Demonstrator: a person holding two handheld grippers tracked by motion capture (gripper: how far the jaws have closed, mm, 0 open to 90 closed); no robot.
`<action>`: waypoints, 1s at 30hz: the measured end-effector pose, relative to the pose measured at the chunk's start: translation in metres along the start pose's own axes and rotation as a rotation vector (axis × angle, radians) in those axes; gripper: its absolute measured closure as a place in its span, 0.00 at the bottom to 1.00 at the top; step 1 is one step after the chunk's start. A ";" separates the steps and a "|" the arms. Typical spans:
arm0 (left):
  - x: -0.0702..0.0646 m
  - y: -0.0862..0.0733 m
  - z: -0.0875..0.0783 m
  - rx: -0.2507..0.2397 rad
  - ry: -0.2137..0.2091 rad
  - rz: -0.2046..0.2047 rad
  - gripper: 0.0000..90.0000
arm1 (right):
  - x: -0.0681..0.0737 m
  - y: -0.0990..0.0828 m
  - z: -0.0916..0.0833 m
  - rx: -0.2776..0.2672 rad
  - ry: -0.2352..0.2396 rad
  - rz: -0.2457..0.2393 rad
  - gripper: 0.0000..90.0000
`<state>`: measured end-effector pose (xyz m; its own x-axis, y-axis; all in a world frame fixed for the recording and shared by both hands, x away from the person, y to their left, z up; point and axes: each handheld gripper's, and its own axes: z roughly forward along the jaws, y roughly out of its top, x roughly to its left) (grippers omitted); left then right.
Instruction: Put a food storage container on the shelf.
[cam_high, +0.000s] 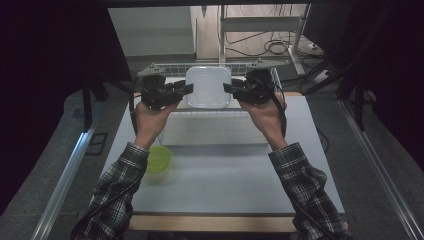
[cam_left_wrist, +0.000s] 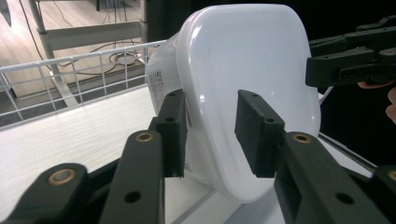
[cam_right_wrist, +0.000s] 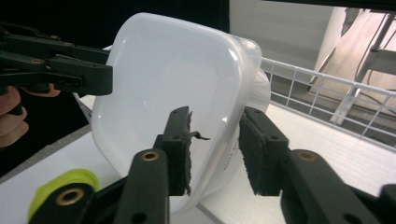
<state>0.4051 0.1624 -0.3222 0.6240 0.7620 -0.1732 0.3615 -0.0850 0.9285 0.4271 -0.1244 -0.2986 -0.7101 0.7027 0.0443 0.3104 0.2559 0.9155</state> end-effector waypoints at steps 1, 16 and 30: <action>0.001 0.000 0.001 -0.001 -0.001 -0.002 0.70 | 0.000 0.000 0.000 0.000 0.000 0.000 0.70; 0.017 0.005 0.015 0.033 -0.019 -0.064 0.55 | -0.002 0.000 0.020 0.015 -0.079 -0.032 0.61; 0.021 0.014 0.029 0.052 0.118 0.001 0.51 | -0.006 0.002 0.027 0.000 -0.075 0.016 0.60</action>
<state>0.4434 0.1589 -0.3225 0.5395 0.8320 -0.1295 0.3983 -0.1167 0.9098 0.4489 -0.1103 -0.3075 -0.6559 0.7543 0.0293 0.3212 0.2438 0.9151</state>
